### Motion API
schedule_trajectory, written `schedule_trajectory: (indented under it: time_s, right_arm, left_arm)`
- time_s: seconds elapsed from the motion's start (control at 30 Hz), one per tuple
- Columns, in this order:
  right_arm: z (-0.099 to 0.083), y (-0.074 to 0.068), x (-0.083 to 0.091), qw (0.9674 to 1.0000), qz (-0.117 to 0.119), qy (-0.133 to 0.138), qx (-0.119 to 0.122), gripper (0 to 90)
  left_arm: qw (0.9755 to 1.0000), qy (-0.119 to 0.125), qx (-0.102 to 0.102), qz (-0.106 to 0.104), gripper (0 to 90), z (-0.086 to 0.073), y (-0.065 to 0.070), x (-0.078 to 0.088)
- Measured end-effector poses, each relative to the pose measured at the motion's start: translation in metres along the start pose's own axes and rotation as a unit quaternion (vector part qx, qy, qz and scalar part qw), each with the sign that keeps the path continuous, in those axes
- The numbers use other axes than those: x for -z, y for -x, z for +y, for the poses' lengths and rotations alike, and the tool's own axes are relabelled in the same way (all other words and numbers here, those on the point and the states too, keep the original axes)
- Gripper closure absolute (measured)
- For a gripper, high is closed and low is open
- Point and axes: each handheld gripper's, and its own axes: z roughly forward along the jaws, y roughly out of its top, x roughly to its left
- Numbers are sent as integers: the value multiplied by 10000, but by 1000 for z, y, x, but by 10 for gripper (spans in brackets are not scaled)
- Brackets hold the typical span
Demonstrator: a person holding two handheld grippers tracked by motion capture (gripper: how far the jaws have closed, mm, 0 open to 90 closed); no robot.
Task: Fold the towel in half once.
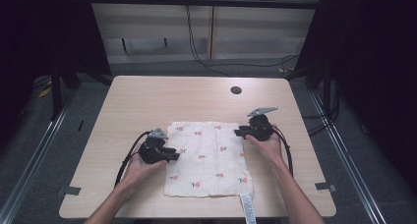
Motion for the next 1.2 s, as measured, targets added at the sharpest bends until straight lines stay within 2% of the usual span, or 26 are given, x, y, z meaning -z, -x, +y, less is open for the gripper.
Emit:
schedule_trajectory:
  time_s: [0.07, 0.13, 0.17, 0.2, 0.23, 0.4, 0.43, 0.57, 0.63, 0.7, 0.8, 0.9, 0.93, 0.97, 1.03, 1.07, 1.2]
  right_arm:
    - [6, 4, -4, 10000, -37, -53, 50, 674]
    - [11, 7, -8, 9997, -180, -152, 67, 659]
    - [12, 9, -10, 9998, -130, -142, 61, 654]
    - [13, 11, -14, 9996, -185, -189, 54, 648]
    - [13, 14, -16, 9996, -175, -185, 97, 644]
    - [11, 21, -25, 9994, -245, -258, -17, 608]
    - [11, 22, -26, 9993, -293, -235, -62, 560]
    - [11, 20, -26, 9992, -311, -223, -72, 559]
    - [10, 21, -28, 9993, -310, -204, -23, 567]
    - [10, 21, -30, 9984, -522, -225, 44, 585]
    - [9, 22, -33, 9984, -537, -182, -8, 615]
    - [8, 20, -33, 9987, -488, -164, 39, 676]
    - [8, 20, -32, 9989, -423, -189, 5, 749]
    - [8, 20, -32, 9989, -423, -189, 5, 749]
    - [8, 19, -31, 9989, -414, -189, -60, 840]
    - [8, 19, -31, 9991, -348, -205, -133, 856]
    - [7, 19, -29, 9995, -216, -153, -176, 868]
  left_arm:
    - [10000, -30, 37, -39, 667, 1, -3, 0]
    - [10000, -46, 32, -53, 650, 2, -4, 0]
    - [10000, -35, 40, -48, 645, 3, -3, 1]
    - [9999, -53, 33, -92, 641, 3, -4, 2]
    - [9999, -24, 54, -111, 636, 3, -4, 2]
    - [9998, 132, 114, -96, 617, 6, -10, 12]
    - [9996, 194, 201, -88, 617, 8, -15, 15]
    - [9995, 229, 219, -38, 605, 9, -20, 22]
    - [9991, 333, 264, -13, 601, 10, -24, 27]
    - [9987, 390, 308, 80, 599, 10, -28, 30]
    - [9982, 413, 389, 192, 599, 10, -33, 30]
    - [9978, 449, 407, 262, 594, 10, -35, 24]
    - [9979, 430, 396, 271, 593, 10, -37, 22]
    - [9979, 403, 406, 302, 593, 11, -39, 20]
    - [9981, 352, 410, 294, 588, 12, -43, 16]
    - [9981, 330, 359, 375, 589, 14, -46, 14]
    - [9974, 401, 494, 337, 589, 20, -58, 9]
